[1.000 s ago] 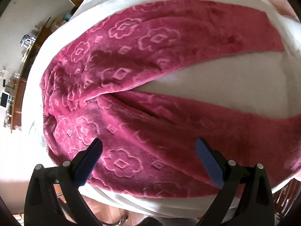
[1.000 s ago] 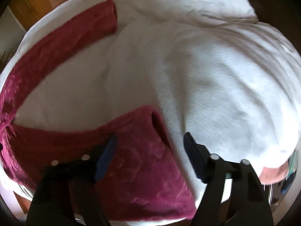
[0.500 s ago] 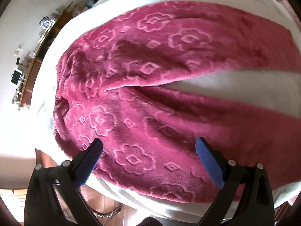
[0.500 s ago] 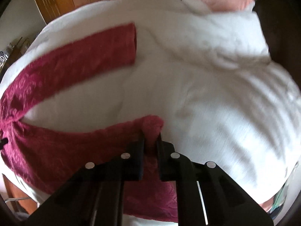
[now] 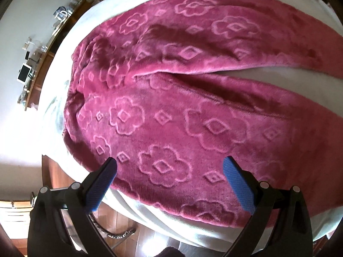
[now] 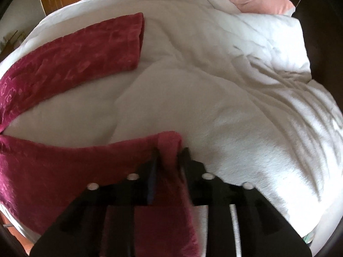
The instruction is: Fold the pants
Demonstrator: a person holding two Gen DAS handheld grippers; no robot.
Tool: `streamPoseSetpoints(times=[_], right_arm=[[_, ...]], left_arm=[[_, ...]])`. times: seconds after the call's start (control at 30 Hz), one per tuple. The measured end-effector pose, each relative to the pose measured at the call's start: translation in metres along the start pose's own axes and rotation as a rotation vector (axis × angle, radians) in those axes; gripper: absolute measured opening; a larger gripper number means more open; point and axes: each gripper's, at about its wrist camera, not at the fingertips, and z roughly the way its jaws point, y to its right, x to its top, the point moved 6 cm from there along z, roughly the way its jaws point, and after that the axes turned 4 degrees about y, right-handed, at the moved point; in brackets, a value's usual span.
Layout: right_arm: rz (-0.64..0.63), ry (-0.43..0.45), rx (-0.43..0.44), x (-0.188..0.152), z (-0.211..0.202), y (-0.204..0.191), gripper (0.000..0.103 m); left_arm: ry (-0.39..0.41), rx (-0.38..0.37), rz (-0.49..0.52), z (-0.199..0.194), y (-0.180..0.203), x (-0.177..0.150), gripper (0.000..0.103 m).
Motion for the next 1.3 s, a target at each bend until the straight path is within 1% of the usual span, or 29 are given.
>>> streamPoseSetpoints(times=[0.03,0.2,0.3,0.37,0.47,0.6,0.7,0.83,0.9,1.0,1.2,1.23,1.3], right_arm=[[0.014,0.009,-0.011,-0.001,-0.002,0.006,0.053],[0.095,0.053,-0.041,0.013,-0.020,0.021,0.054],[0.099,0.085,-0.021,0.020,-0.034,0.011,0.055],[0.090,0.097,0.005,0.025,-0.040,-0.003,0.055],[0.059,0.100,0.050,0.030,-0.045,-0.034,0.055],[0.016,0.085,0.091,0.029,-0.047,-0.080,0.055],[0.007,0.062,0.106,0.025,-0.049,-0.106,0.056],[-0.010,0.023,0.129,0.020,-0.056,-0.153,0.057],[-0.028,0.018,0.128,0.019,-0.056,-0.170,0.061],[-0.043,0.008,0.127,0.021,-0.056,-0.204,0.061],[-0.084,-0.001,0.140,0.034,-0.054,-0.275,0.061],[-0.097,-0.003,0.144,0.036,-0.054,-0.290,0.061],[-0.113,-0.009,0.150,0.039,-0.052,-0.308,0.062]], left_arm=[[-0.002,-0.003,-0.003,0.000,-0.001,-0.001,0.098],[-0.002,-0.032,-0.035,-0.002,-0.005,0.001,0.098],[0.004,-0.033,-0.048,-0.004,-0.011,0.004,0.098],[0.012,-0.034,-0.058,-0.006,-0.017,0.007,0.098],[0.021,-0.027,-0.084,-0.006,-0.034,0.012,0.098],[0.024,-0.019,-0.122,-0.001,-0.064,0.020,0.098],[0.027,-0.004,-0.144,0.008,-0.091,0.030,0.098],[0.034,0.014,-0.176,0.019,-0.127,0.048,0.098],[0.051,0.026,-0.173,0.022,-0.143,0.059,0.098],[0.071,0.032,-0.156,0.025,-0.159,0.073,0.098],[0.110,-0.011,-0.126,0.029,-0.178,0.101,0.098],[0.119,-0.021,-0.118,0.030,-0.179,0.106,0.098],[0.130,-0.051,-0.111,0.032,-0.182,0.113,0.098]])
